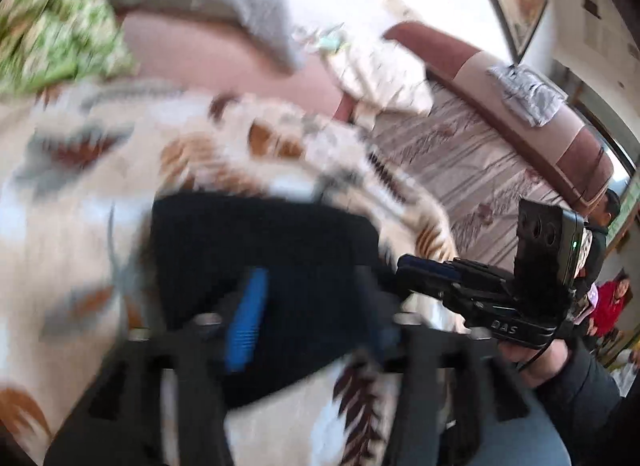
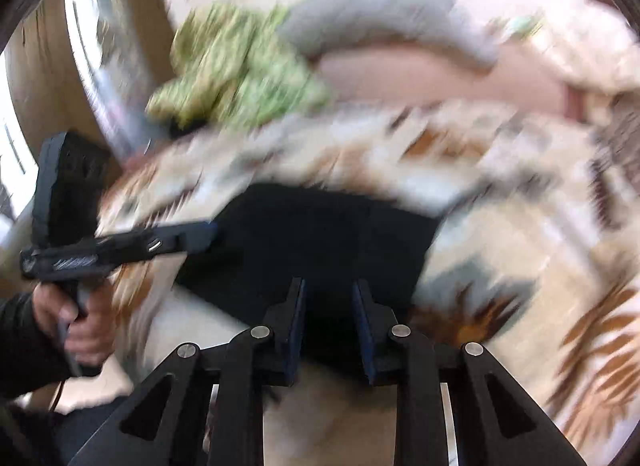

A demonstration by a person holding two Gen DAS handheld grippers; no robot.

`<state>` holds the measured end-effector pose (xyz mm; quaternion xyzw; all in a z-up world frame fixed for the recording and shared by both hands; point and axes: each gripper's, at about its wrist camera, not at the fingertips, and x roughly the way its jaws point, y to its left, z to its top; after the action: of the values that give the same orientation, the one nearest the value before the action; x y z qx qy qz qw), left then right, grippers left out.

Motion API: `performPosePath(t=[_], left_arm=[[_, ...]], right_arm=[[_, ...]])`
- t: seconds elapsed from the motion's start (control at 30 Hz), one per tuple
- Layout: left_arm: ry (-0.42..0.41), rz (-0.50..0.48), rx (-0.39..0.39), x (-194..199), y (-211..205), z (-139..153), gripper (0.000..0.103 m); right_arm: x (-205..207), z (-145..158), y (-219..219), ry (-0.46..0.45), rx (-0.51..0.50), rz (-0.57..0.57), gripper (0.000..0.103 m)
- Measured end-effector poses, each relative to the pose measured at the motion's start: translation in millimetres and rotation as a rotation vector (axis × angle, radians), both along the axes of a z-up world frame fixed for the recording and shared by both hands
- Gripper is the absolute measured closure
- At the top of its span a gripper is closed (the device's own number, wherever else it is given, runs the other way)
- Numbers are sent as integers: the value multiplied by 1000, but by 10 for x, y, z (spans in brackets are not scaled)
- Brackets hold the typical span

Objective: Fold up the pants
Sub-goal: 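Lower the folded pants onto the blanket and open both grippers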

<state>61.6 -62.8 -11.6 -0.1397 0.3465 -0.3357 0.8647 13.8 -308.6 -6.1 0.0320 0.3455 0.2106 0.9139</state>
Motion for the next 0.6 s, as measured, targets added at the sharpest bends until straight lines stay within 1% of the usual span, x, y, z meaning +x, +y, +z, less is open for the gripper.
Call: performPosePath(t=[0.03,0.07,0.13,0.17,0.2,0.23,0.27,0.3,0.33,0.37,0.43,0.5,0.53,0.6], left_arm=[[-16,15,-1,67,-15,46,47],[-21,47,7,169,-37,77,47],[-1,96,26,340,-65,39,47],[21,116,48,429,-91,-16,47],[59,125,68,527,-120,-118,47],[118,126,85,621,-142,-262,47],[182,136,114,694,-162,-430,52],[180,143,115,697,-158,-512,52],[164,142,117,673,-170,-511,52],[151,147,125,653,-179,-515,52],[140,152,119,636,-168,-540,52],[118,159,137,616,-195,-569,52],[102,164,157,600,-235,-562,52],[83,168,201,585,-305,-522,51]], right_arm=[[31,50,-30,-48,-5,-51,78],[80,72,-31,-78,-16,-90,77],[199,85,36,-133,-42,-139,78],[265,73,69,-139,-35,-141,78],[351,45,98,-125,-30,-142,78],[478,-50,145,-70,-29,-138,79],[586,-162,178,-9,-39,-135,81],[695,-314,212,72,-72,-141,81],[778,-492,208,148,-90,-160,81],[790,-482,182,144,-58,-171,81],[813,-497,90,181,18,-185,80],[807,-507,68,184,33,-175,79],[808,-512,66,182,34,-172,79],[776,-486,21,184,65,-178,78]])
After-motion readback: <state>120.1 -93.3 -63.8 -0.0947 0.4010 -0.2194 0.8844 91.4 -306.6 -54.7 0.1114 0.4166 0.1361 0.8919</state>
